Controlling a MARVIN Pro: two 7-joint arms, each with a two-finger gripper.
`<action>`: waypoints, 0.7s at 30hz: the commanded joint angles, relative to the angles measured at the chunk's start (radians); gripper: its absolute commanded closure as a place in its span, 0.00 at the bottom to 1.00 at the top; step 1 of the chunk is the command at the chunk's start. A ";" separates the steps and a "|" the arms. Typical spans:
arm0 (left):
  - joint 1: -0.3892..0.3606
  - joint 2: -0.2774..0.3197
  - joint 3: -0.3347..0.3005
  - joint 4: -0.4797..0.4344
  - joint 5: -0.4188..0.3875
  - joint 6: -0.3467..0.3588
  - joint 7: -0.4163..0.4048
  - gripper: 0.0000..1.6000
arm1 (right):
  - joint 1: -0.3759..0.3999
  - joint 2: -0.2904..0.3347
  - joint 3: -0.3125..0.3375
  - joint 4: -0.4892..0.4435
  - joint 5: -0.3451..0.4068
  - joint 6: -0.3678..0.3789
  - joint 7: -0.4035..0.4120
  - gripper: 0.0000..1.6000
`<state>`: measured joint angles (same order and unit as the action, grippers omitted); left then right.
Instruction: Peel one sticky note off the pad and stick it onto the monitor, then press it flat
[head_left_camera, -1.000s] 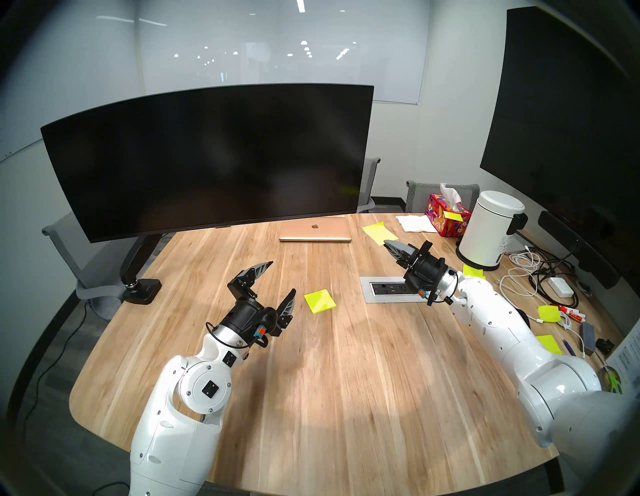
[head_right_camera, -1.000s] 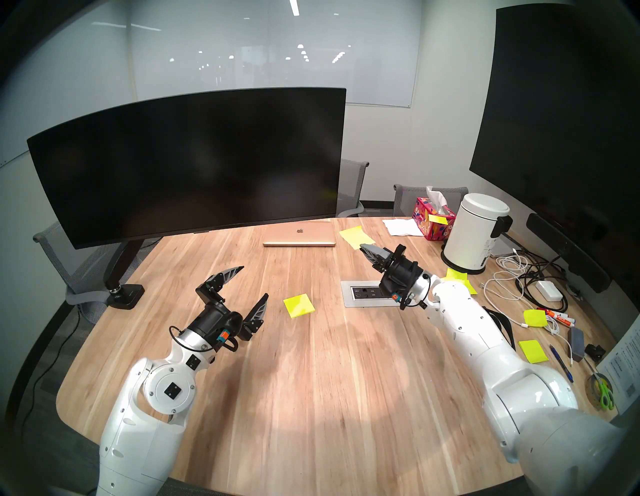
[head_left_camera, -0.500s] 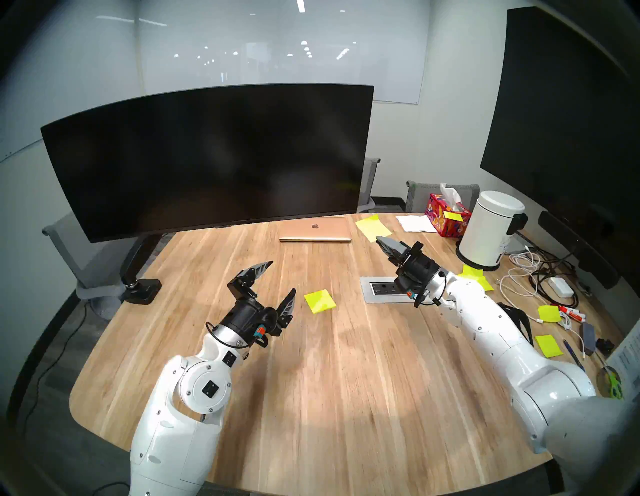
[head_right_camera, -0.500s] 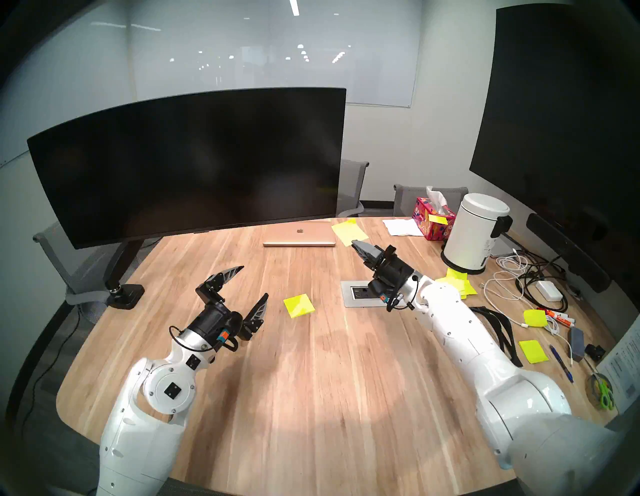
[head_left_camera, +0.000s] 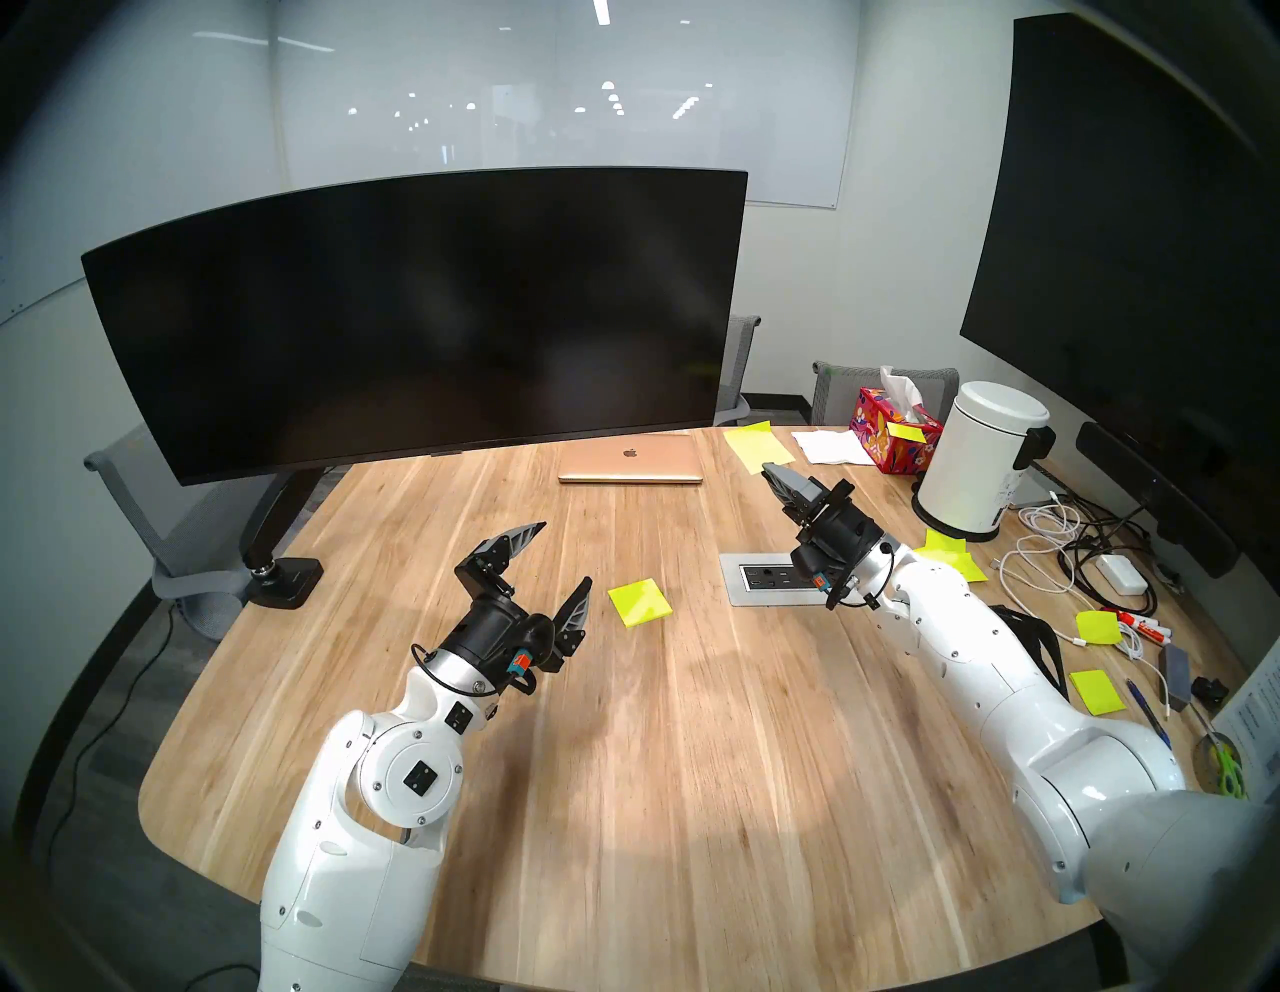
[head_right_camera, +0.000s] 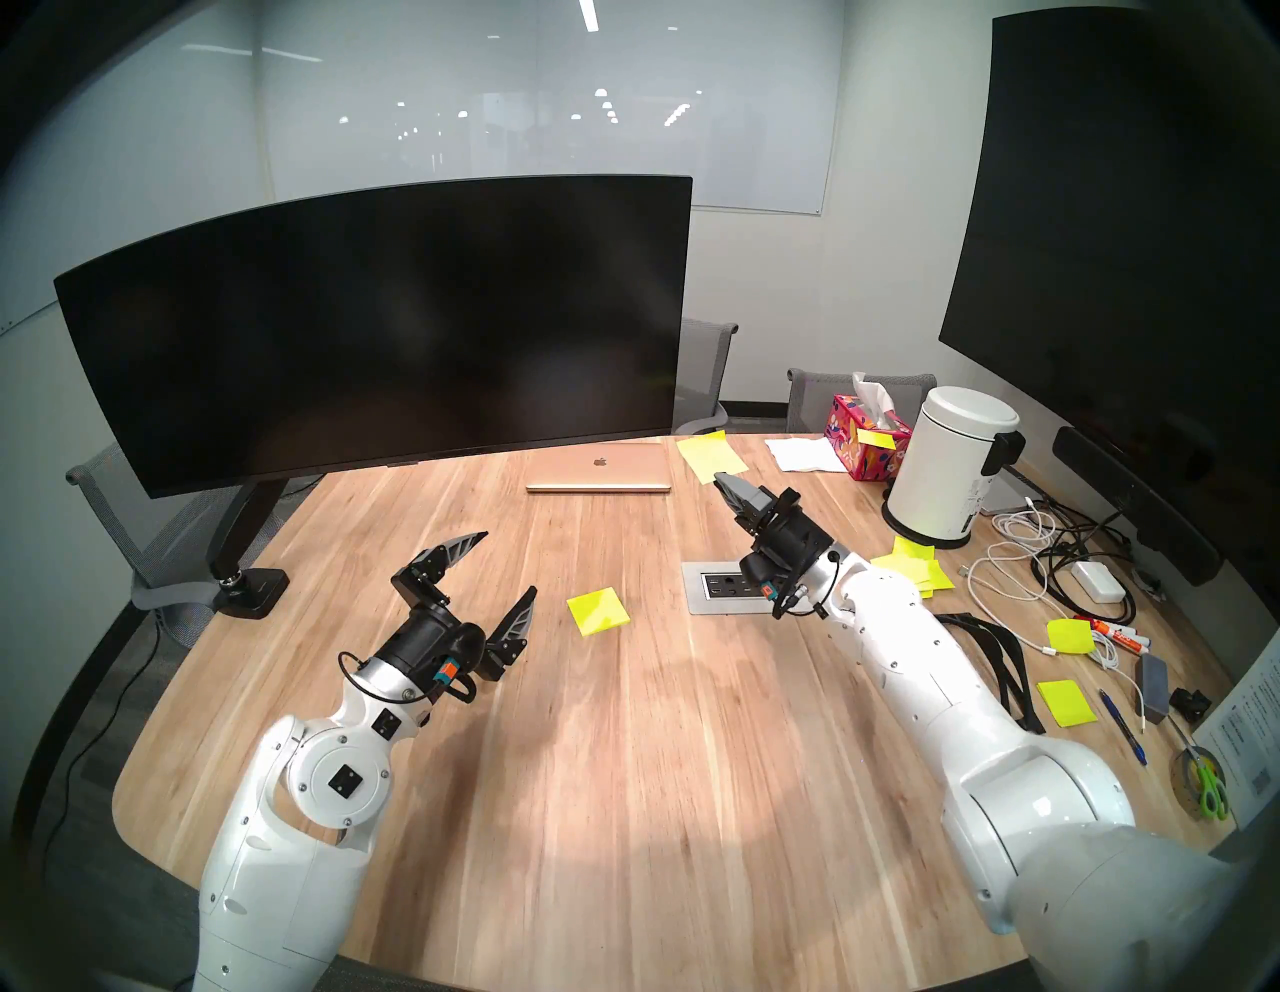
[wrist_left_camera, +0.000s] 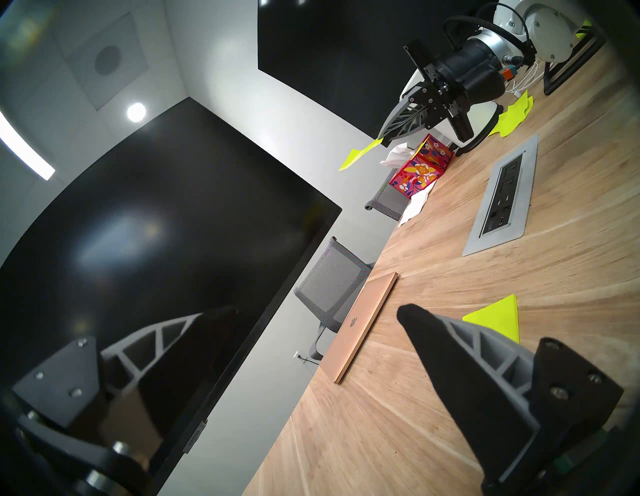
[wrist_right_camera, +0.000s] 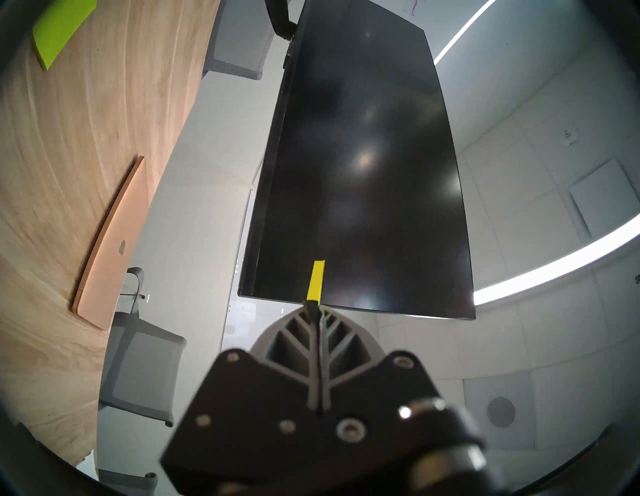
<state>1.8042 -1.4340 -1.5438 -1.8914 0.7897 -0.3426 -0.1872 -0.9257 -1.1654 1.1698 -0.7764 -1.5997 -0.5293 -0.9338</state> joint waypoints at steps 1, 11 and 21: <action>-0.002 -0.001 -0.003 -0.027 0.003 -0.002 0.008 0.00 | 0.006 0.006 0.005 -0.039 -0.013 0.037 -0.043 1.00; -0.002 -0.001 -0.003 -0.028 0.003 -0.001 0.008 0.00 | 0.007 0.001 0.006 -0.028 -0.025 0.050 -0.073 1.00; -0.002 -0.001 -0.003 -0.027 0.003 -0.002 0.008 0.00 | 0.039 -0.012 -0.009 0.040 -0.060 0.058 -0.162 1.00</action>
<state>1.8042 -1.4344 -1.5440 -1.8916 0.7901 -0.3426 -0.1871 -0.9276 -1.1666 1.1674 -0.7600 -1.6502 -0.4768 -1.0314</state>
